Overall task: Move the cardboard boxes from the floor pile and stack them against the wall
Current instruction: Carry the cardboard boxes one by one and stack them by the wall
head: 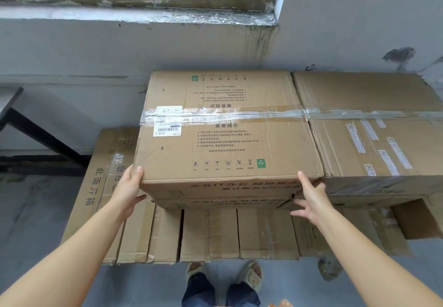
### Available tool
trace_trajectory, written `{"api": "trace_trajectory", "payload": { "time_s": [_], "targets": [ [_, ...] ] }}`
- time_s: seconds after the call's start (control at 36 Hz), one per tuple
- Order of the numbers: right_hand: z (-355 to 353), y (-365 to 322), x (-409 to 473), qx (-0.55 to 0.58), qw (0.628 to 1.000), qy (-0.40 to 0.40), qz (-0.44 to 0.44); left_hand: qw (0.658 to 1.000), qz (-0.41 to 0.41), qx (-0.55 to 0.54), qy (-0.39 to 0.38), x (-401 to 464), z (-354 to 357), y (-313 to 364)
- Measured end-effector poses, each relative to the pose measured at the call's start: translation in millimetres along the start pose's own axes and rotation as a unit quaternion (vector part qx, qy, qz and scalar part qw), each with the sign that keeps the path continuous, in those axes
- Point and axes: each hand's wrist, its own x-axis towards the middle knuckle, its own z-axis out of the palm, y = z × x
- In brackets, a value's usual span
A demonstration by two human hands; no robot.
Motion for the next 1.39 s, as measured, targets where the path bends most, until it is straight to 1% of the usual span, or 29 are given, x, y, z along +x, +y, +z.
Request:
{"api": "trace_trajectory", "payload": {
  "time_s": [0.06, 0.11, 0.17, 0.22, 0.28, 0.31, 0.36, 0.42, 0.5, 0.61, 0.69, 0.78, 0.92, 1.06, 1.11, 1.17, 1.28, 1.33, 1.39],
  "targets": [
    [-4, 1, -5, -0.013, 1.000, -0.010, -0.012, 0.999, 0.007, 0.039, 0.013, -2, 0, 4],
    [-10, 1, -11, -0.038, 0.998, -0.021, -0.035, 0.993, 0.038, 0.107, 0.040, -6, 0, 10],
    [-19, 2, -19, -0.083, 0.994, -0.031, -0.068, 0.977, 0.100, 0.176, 0.065, -16, 2, 19],
    [-31, 0, -29, -0.147, 0.981, -0.044, -0.116, 0.962, 0.164, 0.208, 0.067, -31, 6, 30],
    [-44, -3, -41, -0.197, 0.961, -0.058, -0.185, 0.955, 0.210, 0.205, 0.037, -52, 12, 42],
    [-50, -5, -49, -0.204, 0.951, -0.065, -0.225, 0.953, 0.227, 0.200, 0.016, -62, 14, 47],
    [-62, -6, -65, -0.196, 0.932, -0.083, -0.294, 0.950, 0.253, 0.183, -0.028, -87, 18, 53],
    [-71, -5, -83, -0.177, 0.919, -0.096, -0.340, 0.948, 0.268, 0.159, -0.066, -111, 20, 51],
    [-80, 9, -103, -0.144, 0.913, -0.118, -0.363, 0.950, 0.271, 0.126, -0.091, -148, 25, 37],
    [-86, 41, -115, -0.122, 0.922, -0.128, -0.346, 0.965, 0.238, 0.058, -0.089, -185, 38, 6],
    [-87, 64, -123, -0.102, 0.933, -0.116, -0.325, 0.973, 0.200, 0.056, -0.100, -199, 49, -15],
    [-85, 85, -131, -0.079, 0.943, -0.101, -0.307, 0.975, 0.168, 0.061, -0.131, -202, 50, -23],
    [-72, 114, -157, -0.024, 0.958, -0.047, -0.283, 0.958, 0.174, 0.095, -0.207, -192, 43, -15],
    [-45, 148, -187, 0.044, 0.954, 0.058, -0.289, 0.925, 0.237, 0.153, -0.255, -169, 21, 1],
    [-31, 163, -201, 0.091, 0.947, 0.108, -0.290, 0.908, 0.254, 0.175, -0.282, -157, 8, 7],
    [-14, 179, -214, 0.126, 0.935, 0.162, -0.290, 0.892, 0.244, 0.199, -0.325, -146, -5, 12],
    [10, 207, -248, 0.166, 0.915, 0.230, -0.287, 0.858, 0.235, 0.223, -0.398, -131, -20, 13],
    [16, 226, -265, 0.179, 0.906, 0.265, -0.277, 0.838, 0.236, 0.236, -0.432, -136, -20, 13],
    [19, 239, -283, 0.198, 0.889, 0.306, -0.276, 0.818, 0.236, 0.239, -0.467, -146, -16, 16]
  ]
}}
